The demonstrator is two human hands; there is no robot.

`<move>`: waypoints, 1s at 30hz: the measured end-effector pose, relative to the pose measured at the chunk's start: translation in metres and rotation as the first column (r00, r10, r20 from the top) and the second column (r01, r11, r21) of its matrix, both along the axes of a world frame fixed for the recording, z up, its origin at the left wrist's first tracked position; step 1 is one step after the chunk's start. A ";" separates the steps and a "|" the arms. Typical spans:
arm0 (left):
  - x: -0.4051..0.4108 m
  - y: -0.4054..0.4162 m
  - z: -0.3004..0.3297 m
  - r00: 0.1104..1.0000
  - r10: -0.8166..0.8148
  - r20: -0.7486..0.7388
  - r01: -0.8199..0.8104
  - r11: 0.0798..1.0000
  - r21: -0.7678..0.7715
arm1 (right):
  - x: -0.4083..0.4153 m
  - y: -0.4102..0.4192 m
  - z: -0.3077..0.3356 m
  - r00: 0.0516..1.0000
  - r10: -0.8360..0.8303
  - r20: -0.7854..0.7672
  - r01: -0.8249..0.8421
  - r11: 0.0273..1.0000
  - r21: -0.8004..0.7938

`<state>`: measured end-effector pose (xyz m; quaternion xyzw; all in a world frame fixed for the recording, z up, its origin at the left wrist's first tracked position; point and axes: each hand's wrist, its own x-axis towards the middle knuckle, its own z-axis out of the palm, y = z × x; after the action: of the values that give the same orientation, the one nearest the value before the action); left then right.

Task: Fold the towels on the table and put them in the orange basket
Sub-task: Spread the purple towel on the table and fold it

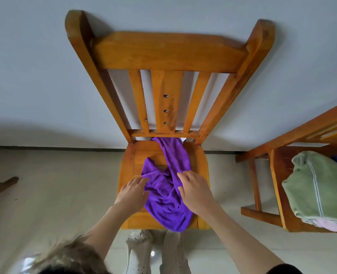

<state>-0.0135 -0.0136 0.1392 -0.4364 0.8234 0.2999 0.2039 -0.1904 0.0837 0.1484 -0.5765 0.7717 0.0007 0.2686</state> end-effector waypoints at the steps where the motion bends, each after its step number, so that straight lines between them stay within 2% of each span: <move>1: -0.007 0.000 -0.020 0.999 0.032 0.018 -0.032 0.999 -0.009 | -0.006 -0.006 -0.018 0.999 0.007 0.037 -0.007 1.000 -0.006; 4: -0.025 -0.001 -0.076 0.989 0.140 0.046 -0.138 0.989 -0.045 | -0.018 -0.028 -0.074 0.990 0.054 0.131 -0.054 0.999 -0.002; 8: -0.036 -0.011 -0.138 0.987 0.152 0.054 -0.145 0.983 -0.116 | -0.031 -0.060 -0.135 0.982 0.168 0.083 -0.169 0.986 -0.001; 10: -0.037 -0.017 -0.157 0.990 0.130 -0.057 -0.137 0.978 -0.157 | -0.035 -0.071 -0.154 0.975 0.215 0.053 -0.216 0.976 0.023; 13: -0.036 -0.021 -0.171 0.970 0.126 -0.206 -0.162 0.972 -0.170 | -0.032 -0.082 -0.172 0.956 0.285 0.068 -0.284 0.959 -0.024; 15: -0.036 -0.023 -0.166 0.959 0.143 -0.244 -0.176 0.978 -0.117 | -0.031 -0.083 -0.180 0.926 0.377 0.033 -0.377 0.926 -0.002; 18: -0.034 -0.022 -0.150 0.916 0.197 -0.350 -0.227 0.973 -0.044 | -0.033 -0.082 -0.177 0.879 0.465 -0.105 -0.466 0.885 0.013; 22: -0.036 -0.026 -0.115 0.875 0.252 -0.414 -0.285 0.958 -0.020 | -0.037 -0.087 -0.148 0.882 0.389 -0.268 -0.427 0.898 -0.102; 26: -0.042 -0.043 -0.066 0.831 0.277 -0.482 -0.333 0.942 -0.032 | -0.047 -0.091 -0.097 0.884 0.361 -0.298 -0.419 0.894 -0.158; 30: -0.027 -0.053 0.008 0.797 0.259 -0.546 -0.342 0.938 -0.056 | -0.050 -0.093 -0.020 0.885 0.346 -0.311 -0.423 0.877 -0.228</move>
<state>-0.0406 -0.0666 0.1474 -0.4761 0.7876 0.3738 -0.1153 -0.2401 -0.0092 0.1289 -0.7472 0.6604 0.0172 0.0720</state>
